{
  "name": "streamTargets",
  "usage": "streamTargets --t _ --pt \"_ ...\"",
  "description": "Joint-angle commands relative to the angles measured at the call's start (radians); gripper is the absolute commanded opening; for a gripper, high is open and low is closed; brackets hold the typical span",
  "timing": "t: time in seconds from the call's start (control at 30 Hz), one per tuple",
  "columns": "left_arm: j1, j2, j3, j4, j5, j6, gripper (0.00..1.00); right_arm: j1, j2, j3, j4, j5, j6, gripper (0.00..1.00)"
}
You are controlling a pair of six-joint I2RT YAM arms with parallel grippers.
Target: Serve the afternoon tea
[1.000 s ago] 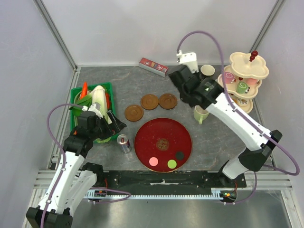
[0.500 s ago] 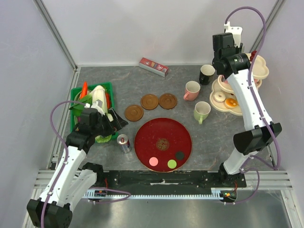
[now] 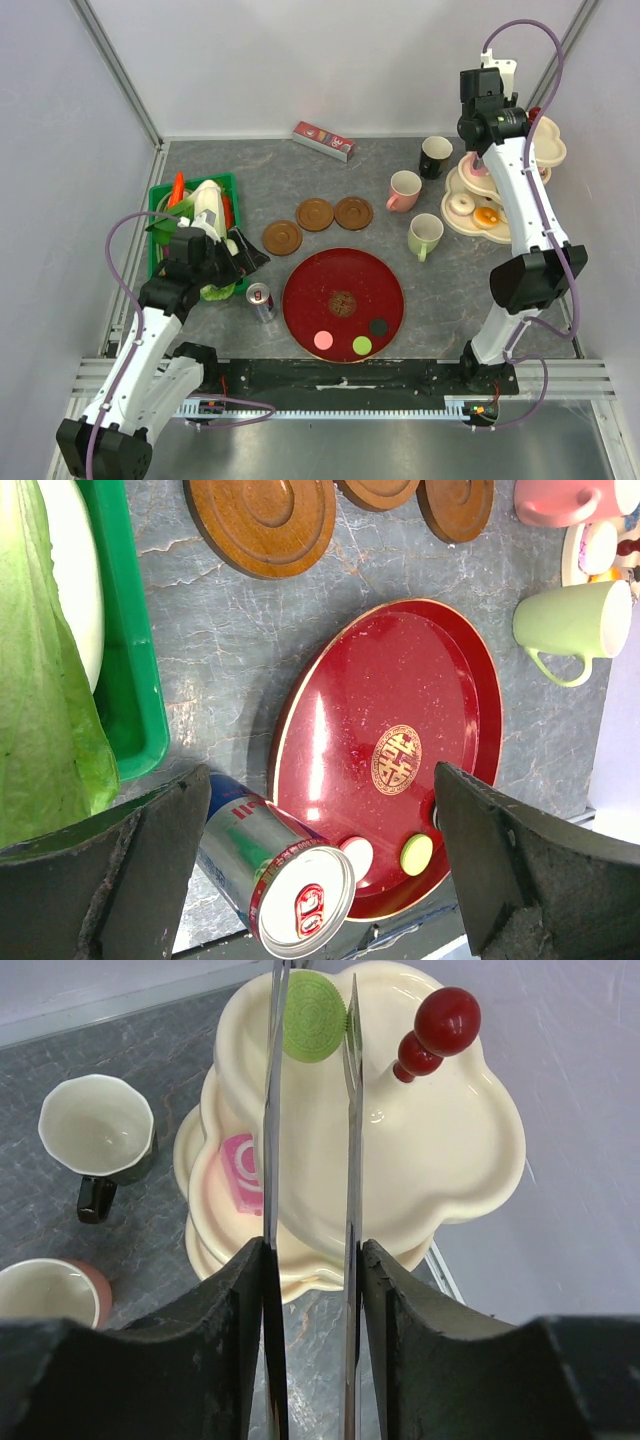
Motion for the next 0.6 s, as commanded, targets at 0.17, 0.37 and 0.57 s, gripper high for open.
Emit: streamTargets --t 0.17,0.37,0.57 --pt "-0.004 -0.005 0.012 0.038 0.01 0.005 0.98 -0.013 -0.041 -0.012 0.035 -0.029 0.001 0.54" --pt "-0.005 -0.008 0.012 0.035 0.008 0.005 0.98 -0.012 -0.069 0.027 0.009 -0.037 0.015 0.58" --pt "-0.004 -0.008 0.012 0.033 0.008 0.005 0.98 -0.006 -0.131 0.054 0.008 -0.148 0.023 0.58"
